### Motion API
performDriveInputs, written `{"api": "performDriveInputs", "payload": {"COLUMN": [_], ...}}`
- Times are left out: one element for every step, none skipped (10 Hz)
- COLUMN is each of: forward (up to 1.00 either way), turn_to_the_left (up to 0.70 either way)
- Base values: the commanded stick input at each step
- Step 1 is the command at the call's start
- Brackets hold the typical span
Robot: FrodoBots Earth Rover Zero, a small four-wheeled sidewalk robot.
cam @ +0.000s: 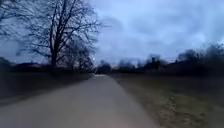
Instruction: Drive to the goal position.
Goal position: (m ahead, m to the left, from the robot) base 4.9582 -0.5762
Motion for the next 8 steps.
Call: {"api": "performDriveInputs", "payload": {"forward": [1.0, 1.0, 1.0, 1.0, 1.0, 1.0, 1.0, 1.0], "turn_to_the_left": [0.04, 0.04, 0.04, 0.04, 0.04, 0.04, 0.04, 0.04]}}
